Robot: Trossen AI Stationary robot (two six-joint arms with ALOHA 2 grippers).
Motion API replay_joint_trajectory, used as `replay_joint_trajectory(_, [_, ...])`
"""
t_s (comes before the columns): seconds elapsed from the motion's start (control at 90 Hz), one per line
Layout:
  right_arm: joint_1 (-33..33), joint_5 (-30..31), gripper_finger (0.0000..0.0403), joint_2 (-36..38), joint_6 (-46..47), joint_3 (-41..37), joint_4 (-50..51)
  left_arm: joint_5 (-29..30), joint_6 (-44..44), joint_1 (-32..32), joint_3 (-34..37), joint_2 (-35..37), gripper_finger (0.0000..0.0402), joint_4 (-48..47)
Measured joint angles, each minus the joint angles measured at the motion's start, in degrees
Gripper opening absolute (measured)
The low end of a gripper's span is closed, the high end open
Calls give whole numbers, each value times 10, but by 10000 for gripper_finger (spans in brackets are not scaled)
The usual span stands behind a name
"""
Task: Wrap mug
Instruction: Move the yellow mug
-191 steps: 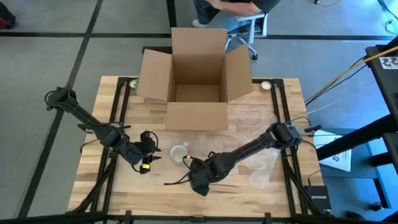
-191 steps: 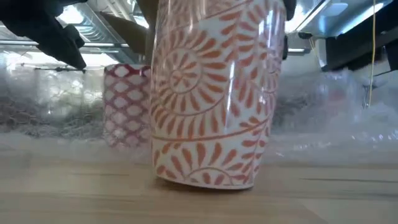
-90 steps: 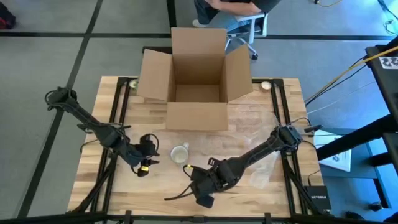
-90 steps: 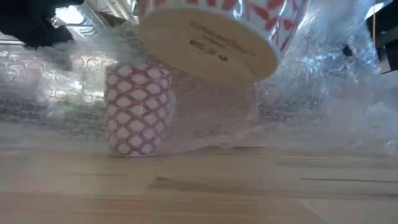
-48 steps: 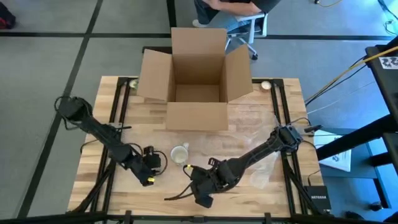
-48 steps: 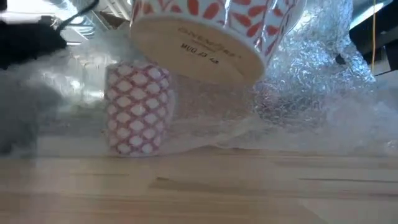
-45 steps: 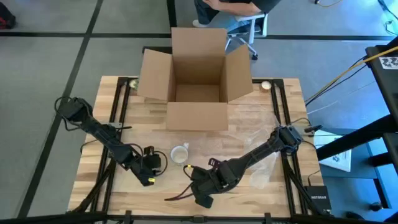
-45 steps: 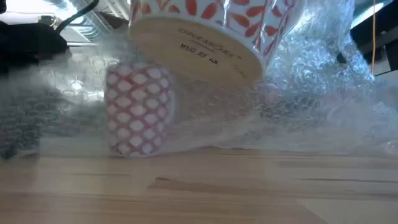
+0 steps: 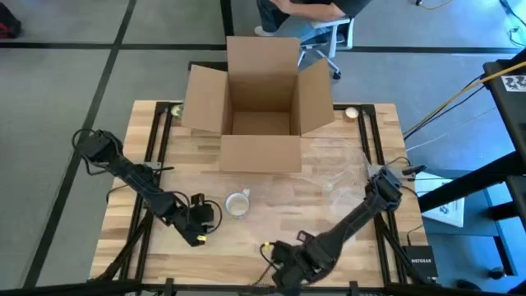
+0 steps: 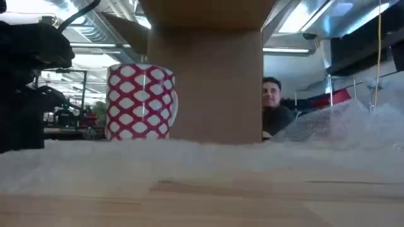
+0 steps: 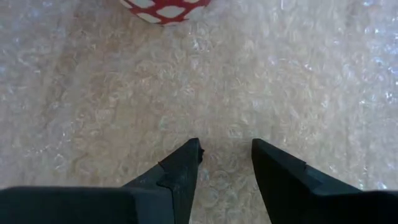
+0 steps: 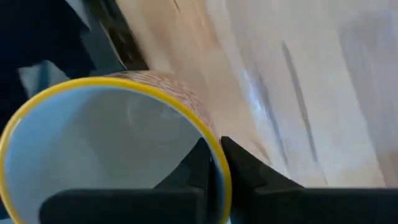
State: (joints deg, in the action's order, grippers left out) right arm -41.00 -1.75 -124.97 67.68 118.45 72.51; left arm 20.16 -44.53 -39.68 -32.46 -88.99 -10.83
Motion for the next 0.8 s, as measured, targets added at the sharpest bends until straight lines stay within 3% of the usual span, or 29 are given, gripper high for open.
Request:
replay_joint_trajectory(0.1, [-22,-18,7,0,48,0,66,-1,5,0,1,0,136,2])
replay_joint_trajectory(0.256, [-33,3,6,0,81,-1,182,-5,17,0,0,1,136,8])
replay_joint_trajectory(0.367, [-26,45,4,24,60,-48,162,-11,19,1,-3,6,136,6])
replay_joint_trajectory(0.478, [-25,24,3,55,74,-111,175,-16,12,-3,-3,15,136,8])
replay_joint_trajectory(0.8, [-93,-15,2,191,205,-344,32,-12,18,-4,-3,36,136,8])
